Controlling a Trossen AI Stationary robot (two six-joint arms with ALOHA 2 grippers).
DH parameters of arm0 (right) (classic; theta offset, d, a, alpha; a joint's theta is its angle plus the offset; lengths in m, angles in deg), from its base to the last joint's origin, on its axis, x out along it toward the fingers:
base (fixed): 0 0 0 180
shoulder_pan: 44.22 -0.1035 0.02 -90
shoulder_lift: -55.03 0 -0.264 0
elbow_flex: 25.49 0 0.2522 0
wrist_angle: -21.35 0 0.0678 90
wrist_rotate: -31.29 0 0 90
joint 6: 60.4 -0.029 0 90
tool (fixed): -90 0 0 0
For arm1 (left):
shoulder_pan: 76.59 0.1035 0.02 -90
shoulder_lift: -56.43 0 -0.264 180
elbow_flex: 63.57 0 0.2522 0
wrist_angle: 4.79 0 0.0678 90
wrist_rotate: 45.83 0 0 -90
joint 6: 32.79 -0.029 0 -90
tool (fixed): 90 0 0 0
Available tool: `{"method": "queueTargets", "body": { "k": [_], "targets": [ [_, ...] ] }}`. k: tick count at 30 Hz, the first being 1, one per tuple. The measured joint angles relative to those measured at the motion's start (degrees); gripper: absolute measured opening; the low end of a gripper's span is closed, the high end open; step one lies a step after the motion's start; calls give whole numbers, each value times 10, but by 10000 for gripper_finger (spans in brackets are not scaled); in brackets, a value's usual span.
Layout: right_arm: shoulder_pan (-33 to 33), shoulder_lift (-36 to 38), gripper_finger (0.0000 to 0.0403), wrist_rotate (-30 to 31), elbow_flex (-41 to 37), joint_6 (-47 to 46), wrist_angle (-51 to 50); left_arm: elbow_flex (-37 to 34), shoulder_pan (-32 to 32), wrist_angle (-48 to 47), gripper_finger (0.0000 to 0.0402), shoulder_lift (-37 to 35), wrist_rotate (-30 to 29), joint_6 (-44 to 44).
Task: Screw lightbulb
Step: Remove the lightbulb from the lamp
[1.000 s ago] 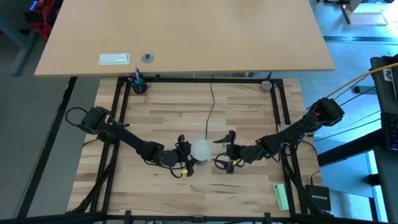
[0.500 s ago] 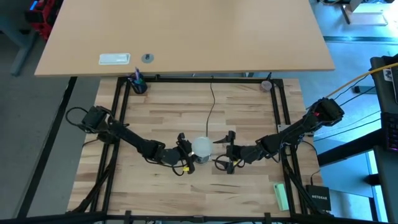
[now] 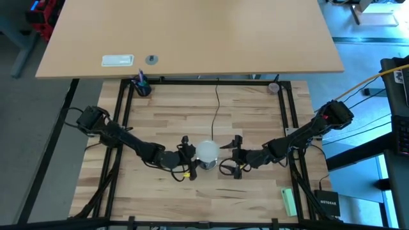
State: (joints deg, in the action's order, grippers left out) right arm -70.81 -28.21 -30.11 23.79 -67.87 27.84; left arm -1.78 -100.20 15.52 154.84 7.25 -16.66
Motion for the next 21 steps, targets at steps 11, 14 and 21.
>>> {"method": "queueTargets", "body": {
  "k": [11, 14, 21],
  "targets": [
    [24, -51, 367, -184, 0, -11, 163, 1, -11, 86, 131, -15, 118, -43],
    [24, -78, 367, -206, 6, -9, 197, 1, -11, 101, 130, -15, 139, -46],
    [23, -133, 345, -242, 64, 11, 198, 1, -12, 120, 129, -15, 160, -55]
  ]
}}
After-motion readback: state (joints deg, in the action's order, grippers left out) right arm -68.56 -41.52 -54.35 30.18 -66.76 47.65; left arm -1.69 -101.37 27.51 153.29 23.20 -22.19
